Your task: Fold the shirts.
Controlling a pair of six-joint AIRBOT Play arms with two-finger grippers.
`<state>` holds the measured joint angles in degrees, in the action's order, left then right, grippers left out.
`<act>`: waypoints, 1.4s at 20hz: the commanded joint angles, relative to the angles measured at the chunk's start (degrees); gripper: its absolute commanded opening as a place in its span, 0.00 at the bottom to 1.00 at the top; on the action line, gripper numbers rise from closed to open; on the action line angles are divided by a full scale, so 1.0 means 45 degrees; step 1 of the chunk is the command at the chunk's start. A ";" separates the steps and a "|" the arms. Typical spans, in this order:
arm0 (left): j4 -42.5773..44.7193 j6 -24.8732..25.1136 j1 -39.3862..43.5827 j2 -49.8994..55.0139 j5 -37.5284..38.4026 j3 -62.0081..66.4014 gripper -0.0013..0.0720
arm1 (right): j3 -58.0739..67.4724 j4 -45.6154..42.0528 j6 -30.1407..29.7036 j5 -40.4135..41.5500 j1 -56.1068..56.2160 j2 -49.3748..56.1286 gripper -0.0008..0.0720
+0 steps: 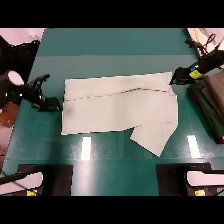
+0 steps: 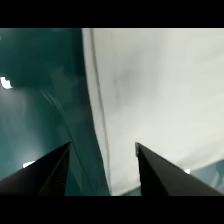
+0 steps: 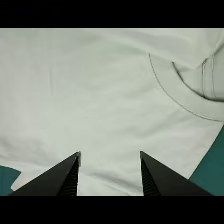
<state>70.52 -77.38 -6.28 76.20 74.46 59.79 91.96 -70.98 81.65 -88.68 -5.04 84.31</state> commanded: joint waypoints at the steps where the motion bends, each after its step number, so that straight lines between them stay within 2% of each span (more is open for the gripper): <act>1: -0.0578 -0.0092 -0.0015 -0.2244 -0.0826 -0.3376 0.68 | -0.1506 0.0199 -0.0078 0.0806 0.0000 -0.1870 0.60; 5: -0.1243 -0.0146 -0.0010 -0.3628 -0.1588 -0.5498 0.68 | -0.3313 0.0199 -0.0078 0.1826 0.0000 -0.3390 0.60; 8: -0.1967 -0.0136 -0.0010 -0.3628 -0.1977 -0.5697 0.68 | -0.3973 0.0204 -0.0078 0.1914 -0.0005 -0.3954 0.60; 17: -0.2074 -0.0151 0.0029 -0.3614 -0.1855 -0.6159 0.68 | -0.4269 0.0204 -0.0073 0.1768 0.0000 -0.4459 0.60; 18: -0.2064 -0.0151 0.0029 -0.3609 -0.1797 -0.6183 0.66 | -0.4269 0.0204 -0.0073 0.1749 0.0000 -0.4459 0.60; 20: -0.2069 -0.0136 0.0029 -0.3614 -0.1783 -0.6183 0.20 | -0.4269 0.0204 -0.0073 0.1749 0.0000 -0.4459 0.60; 22: -0.2079 -0.0136 0.0029 -0.3614 -0.1846 -0.6183 0.17 | -0.4269 0.0199 -0.0073 0.1710 0.0000 -0.4459 0.60; 24: -0.2079 -0.0068 0.0029 -0.3614 -0.1836 -0.6183 0.05 | -0.4274 0.0189 -0.0078 0.1525 -0.0005 -0.4459 0.60; 28: -0.2147 -0.0039 0.0029 -0.3667 -0.1243 -0.5474 0.05 | -0.4498 0.0112 -0.0078 0.0782 -0.0209 -0.4469 0.60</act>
<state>61.01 -77.89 -6.17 59.83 67.13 33.28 72.42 -70.28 81.28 -82.91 -5.28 64.27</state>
